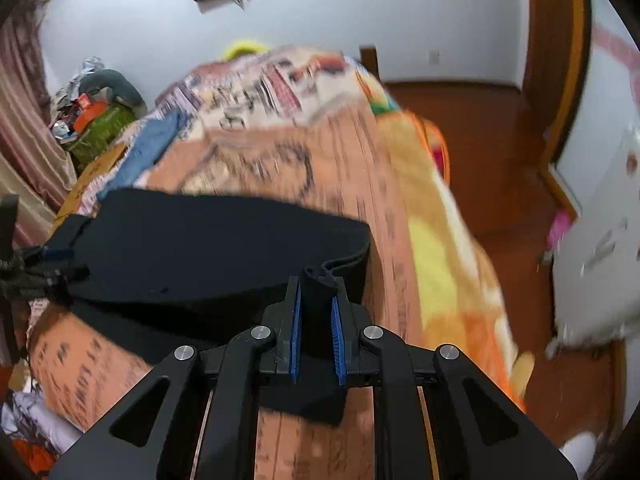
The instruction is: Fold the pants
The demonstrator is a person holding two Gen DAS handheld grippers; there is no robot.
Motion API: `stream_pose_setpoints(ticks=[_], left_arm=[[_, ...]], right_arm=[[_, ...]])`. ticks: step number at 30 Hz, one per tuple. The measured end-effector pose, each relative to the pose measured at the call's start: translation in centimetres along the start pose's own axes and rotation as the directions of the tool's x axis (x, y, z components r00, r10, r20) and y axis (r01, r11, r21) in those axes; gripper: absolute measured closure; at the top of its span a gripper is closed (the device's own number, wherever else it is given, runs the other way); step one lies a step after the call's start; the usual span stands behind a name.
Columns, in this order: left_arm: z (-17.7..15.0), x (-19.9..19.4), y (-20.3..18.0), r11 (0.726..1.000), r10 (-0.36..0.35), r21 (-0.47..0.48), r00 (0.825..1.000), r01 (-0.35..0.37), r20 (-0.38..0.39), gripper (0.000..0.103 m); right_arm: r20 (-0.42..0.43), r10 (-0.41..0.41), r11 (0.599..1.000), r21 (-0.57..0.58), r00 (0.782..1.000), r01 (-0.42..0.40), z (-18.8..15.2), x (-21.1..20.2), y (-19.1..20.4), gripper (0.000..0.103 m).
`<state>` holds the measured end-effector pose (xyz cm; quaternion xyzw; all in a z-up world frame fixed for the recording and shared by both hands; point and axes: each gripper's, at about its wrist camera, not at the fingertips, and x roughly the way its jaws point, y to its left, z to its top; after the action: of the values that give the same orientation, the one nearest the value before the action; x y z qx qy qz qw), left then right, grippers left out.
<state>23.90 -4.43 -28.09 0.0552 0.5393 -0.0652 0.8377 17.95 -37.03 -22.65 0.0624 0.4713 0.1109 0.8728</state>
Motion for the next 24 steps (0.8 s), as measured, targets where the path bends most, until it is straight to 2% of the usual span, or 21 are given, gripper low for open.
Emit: stream_pose_setpoints(ticks=[7,14,15,17,18,24], left_arm=[[-0.3,0.0,0.0,1.000,0.006,-0.021,1.000,-0.006,0.012,0.014],[-0.3,0.0,0.7,0.999,-0.029,-0.034,1.000,0.029,0.009,0.013],[-0.2,-0.1,0.7,0.999,-0.028,-0.031,1.000,0.029,0.010,0.013],[-0.1,-0.4,0.9,1.000,-0.020,-0.023,1.000,0.020,0.024,0.013],[-0.1,-0.6,1.0,1.000,-0.016,-0.023,0.999,0.017,0.032,0.013],[0.8,-3.2,4.8,0.997,0.032,-0.071,0.992,-0.024,0.120,0.013]], right_arm=[[-0.047,-0.001,0.998,0.069,0.999,0.004,-2.8,1.2,-0.7,0.089],[-0.101,-0.059,0.994,0.088,0.993,0.068,-4.7,1.3,-1.2,0.081],[-0.104,-0.075,0.992,0.095,0.992,0.085,-4.7,1.0,-1.4,0.079],[-0.105,-0.085,0.988,0.123,0.991,0.098,-4.6,0.3,-1.7,0.068],[-0.094,-0.081,0.986,0.136,0.992,0.094,-4.4,-0.2,-1.6,0.066],[-0.019,-0.078,0.993,0.086,0.997,0.080,-1.0,-2.0,0.8,0.064]])
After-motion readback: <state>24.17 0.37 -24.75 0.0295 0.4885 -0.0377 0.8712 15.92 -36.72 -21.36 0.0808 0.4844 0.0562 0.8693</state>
